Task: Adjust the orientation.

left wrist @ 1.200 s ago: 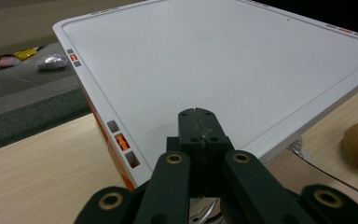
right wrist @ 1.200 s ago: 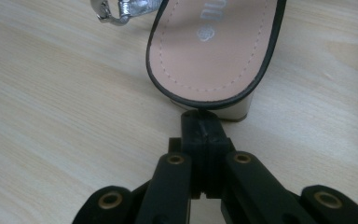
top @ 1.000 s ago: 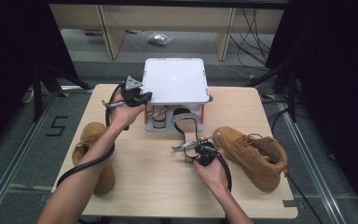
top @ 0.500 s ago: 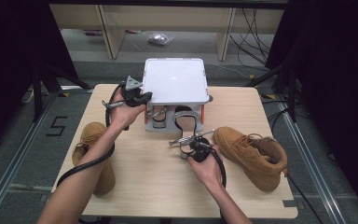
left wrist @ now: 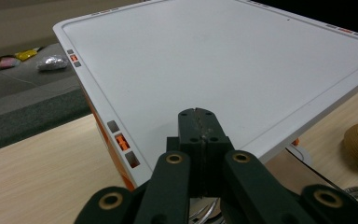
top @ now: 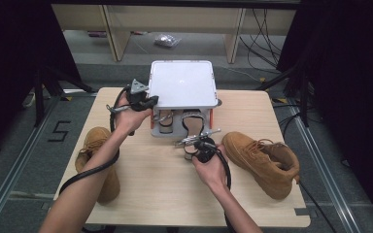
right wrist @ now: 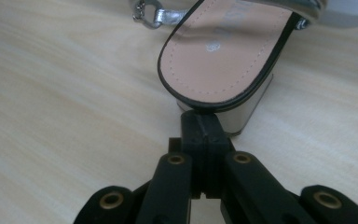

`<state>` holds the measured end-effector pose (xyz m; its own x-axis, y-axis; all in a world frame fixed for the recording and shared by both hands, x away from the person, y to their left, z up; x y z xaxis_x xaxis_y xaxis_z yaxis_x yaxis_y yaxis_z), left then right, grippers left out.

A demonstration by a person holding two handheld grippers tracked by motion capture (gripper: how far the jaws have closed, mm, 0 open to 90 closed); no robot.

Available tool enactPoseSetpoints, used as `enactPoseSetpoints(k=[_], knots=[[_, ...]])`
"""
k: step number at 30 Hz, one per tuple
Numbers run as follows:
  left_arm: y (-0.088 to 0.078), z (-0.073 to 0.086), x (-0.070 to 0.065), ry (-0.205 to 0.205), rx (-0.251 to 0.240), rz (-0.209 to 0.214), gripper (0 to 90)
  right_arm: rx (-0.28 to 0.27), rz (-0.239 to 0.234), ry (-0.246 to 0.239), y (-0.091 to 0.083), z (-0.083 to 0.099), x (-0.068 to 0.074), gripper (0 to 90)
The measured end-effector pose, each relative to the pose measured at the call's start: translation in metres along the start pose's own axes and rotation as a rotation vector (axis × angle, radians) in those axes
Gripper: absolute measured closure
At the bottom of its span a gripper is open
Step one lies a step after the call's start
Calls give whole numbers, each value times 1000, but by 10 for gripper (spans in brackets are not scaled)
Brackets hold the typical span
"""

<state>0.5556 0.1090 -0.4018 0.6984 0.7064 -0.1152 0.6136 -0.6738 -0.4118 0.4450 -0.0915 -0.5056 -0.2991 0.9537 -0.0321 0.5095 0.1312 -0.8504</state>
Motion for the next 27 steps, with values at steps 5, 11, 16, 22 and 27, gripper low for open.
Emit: enactPoseSetpoints(k=[5,11,16,22,27], knots=[[0,0,0,2,2,1,898,-22,29,21,-2,-6,-5,900],[0,0,0,1,1,0,898,-80,56,3,1,-15,-9,900],[0,0,0,2,1,0,898,-95,66,25,0,-23,-6,900],[0,0,0,1,0,0,898,-125,122,30,1,-35,-11,900],[0,0,0,0,-1,0,898,-140,137,33,6,-41,-14,900]])
Point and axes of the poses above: each handheld gripper's, and its own axes: y roughly forward along the jaws, z roughly out of its underside, x roughly to its left, the point moved 5 cm from there along y, roughly forward along the jaws, and after that the axes turned 14 degrees about z, right-handed, at the moved point
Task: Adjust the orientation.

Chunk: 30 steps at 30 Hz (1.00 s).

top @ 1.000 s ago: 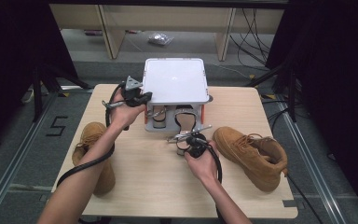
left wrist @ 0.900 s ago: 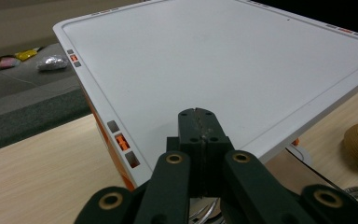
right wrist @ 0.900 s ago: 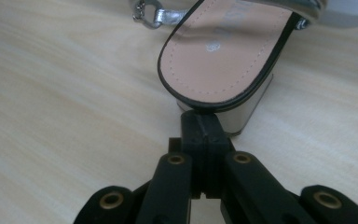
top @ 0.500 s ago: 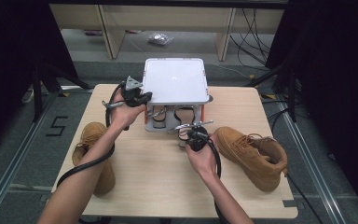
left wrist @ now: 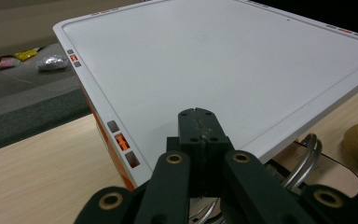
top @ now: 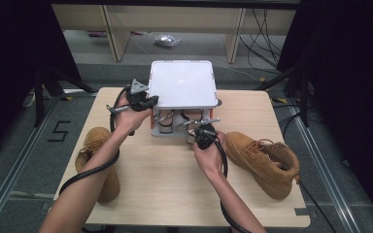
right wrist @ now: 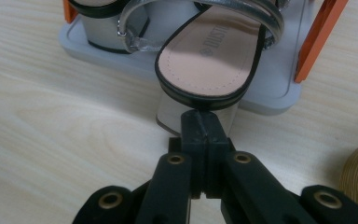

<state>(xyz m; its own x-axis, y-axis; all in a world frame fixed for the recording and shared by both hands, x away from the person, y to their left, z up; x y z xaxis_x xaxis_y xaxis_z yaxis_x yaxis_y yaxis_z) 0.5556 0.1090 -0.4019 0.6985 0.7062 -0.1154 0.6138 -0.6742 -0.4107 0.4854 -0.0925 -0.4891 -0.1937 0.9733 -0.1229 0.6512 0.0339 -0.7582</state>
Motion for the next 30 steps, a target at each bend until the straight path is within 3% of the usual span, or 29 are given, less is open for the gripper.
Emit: enactPoseSetpoints(k=[11,17,30], knots=[[0,0,0,1,1,-1,898,-32,29,2,14,-10,1,900],[0,0,0,1,1,0,898,-70,43,-24,21,-16,-2,900],[0,0,0,4,2,-1,898,-86,78,-19,30,-25,-5,900]])
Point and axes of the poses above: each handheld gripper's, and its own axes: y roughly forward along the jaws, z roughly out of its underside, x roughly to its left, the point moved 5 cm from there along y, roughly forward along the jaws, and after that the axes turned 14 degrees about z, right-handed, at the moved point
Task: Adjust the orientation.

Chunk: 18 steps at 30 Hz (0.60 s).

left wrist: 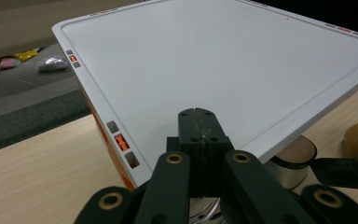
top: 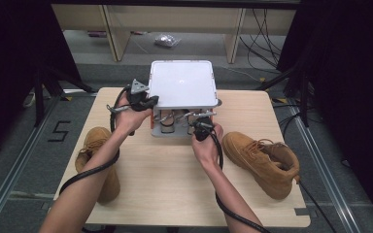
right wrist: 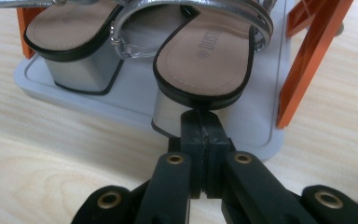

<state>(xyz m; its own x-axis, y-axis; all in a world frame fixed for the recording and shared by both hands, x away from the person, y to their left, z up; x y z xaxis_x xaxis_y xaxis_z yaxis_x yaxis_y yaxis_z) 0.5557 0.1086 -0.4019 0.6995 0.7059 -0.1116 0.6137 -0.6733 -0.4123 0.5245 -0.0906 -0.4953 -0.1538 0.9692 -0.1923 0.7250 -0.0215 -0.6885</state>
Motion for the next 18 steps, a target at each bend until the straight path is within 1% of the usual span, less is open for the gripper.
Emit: enactPoseSetpoints(k=[1,4,5,7,9,10,12,14,15,18], knots=[[0,0,0,-1,-1,1,898,-3,4,-6,0,0,0,900],[0,0,0,-2,-1,2,898,6,6,4,2,-1,2,900],[0,0,0,1,1,2,898,2,8,-7,3,-1,1,900],[0,0,0,-1,-1,1,898,11,8,3,6,-1,2,900],[0,0,0,-2,-2,3,898,5,18,5,8,-2,3,900],[0,0,0,-2,-2,2,898,-2,15,-10,10,-2,2,900],[0,0,0,-2,-1,3,898,-5,21,3,11,-3,3,897],[0,0,0,0,0,4,898,-11,20,-10,13,-4,2,897],[0,0,0,-2,-1,3,898,-6,22,0,13,-4,4,896],[0,0,0,-1,-1,2,898,-9,20,-9,16,-3,3,892]])
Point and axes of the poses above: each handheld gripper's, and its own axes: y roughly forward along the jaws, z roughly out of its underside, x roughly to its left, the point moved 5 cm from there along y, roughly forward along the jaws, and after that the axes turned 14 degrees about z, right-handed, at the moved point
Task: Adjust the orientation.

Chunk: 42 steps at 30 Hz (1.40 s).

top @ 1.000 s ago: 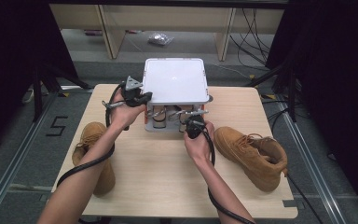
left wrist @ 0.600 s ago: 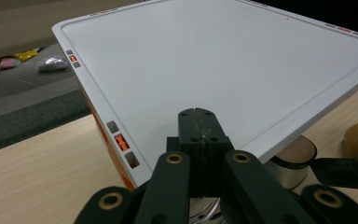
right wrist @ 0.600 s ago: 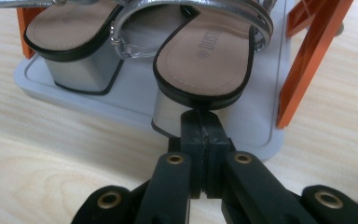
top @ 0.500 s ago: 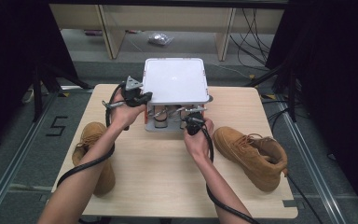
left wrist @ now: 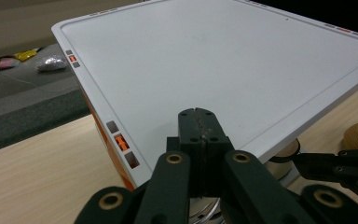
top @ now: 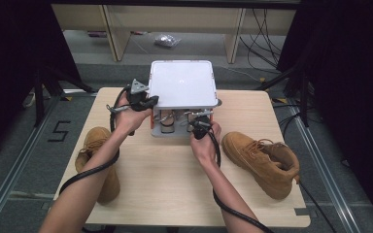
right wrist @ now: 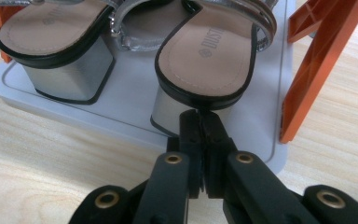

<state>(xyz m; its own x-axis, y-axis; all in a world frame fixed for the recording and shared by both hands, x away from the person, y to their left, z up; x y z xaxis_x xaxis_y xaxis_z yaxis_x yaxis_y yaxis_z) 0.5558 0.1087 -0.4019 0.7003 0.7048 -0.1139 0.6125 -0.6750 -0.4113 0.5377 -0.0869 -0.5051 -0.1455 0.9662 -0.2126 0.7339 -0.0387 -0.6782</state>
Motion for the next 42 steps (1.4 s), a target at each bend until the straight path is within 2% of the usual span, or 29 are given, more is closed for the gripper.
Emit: enactPoseSetpoints(k=[3,7,10,11,13,14,15,17,18,22,24,25,26,29,30,32,35,39,40,41,42], knots=[[0,0,0,-1,-1,0,898,7,-8,10,2,1,2,891],[0,0,0,-1,0,3,898,7,-11,-4,5,1,2,886],[0,0,0,2,2,2,898,20,-21,12,5,1,3,881],[0,0,0,0,1,1,898,16,-19,0,5,0,2,878],[0,0,0,-1,-1,3,898,20,-33,2,5,1,1,867],[0,0,0,-2,-1,4,898,20,-58,19,5,1,1,865],[0,0,0,-2,-2,4,898,17,-67,12,3,1,0,860],[0,0,0,1,0,2,898,30,-83,36,-3,2,-2,846],[0,0,0,1,0,2,898,26,-90,30,-5,3,-3,838],[0,0,0,5,0,-1,898,58,-130,56,-15,12,-9,769],[0,0,0,14,5,-1,897,59,-140,69,-18,17,-14,716],[0,0,0,13,3,-2,897,61,-147,76,-20,20,-16,704],[0,0,0,11,3,-2,897,57,-148,63,-22,25,-19,684],[0,-1,1,-1,1,5,895,61,-157,77,-28,34,-22,623],[-1,-1,1,-1,2,4,892,52,-165,69,-31,39,-24,597],[0,-2,1,-2,10,-4,874,41,-188,85,-36,46,-25,563],[-3,-4,2,1,54,-11,795,9,-207,78,-43,57,-26,526],[-12,-11,-3,-16,39,-15,707,-36,-217,44,-54,68,-26,489],[-15,-12,-3,-4,47,-20,680,-52,-235,45,-57,70,-26,484],[-18,-13,-4,-1,40,-24,663,-59,-215,31,-59,72,-27,484],[-21,-14,-5,-1,31,-25,644,-76,-230,56,-63,74,-25,484]])
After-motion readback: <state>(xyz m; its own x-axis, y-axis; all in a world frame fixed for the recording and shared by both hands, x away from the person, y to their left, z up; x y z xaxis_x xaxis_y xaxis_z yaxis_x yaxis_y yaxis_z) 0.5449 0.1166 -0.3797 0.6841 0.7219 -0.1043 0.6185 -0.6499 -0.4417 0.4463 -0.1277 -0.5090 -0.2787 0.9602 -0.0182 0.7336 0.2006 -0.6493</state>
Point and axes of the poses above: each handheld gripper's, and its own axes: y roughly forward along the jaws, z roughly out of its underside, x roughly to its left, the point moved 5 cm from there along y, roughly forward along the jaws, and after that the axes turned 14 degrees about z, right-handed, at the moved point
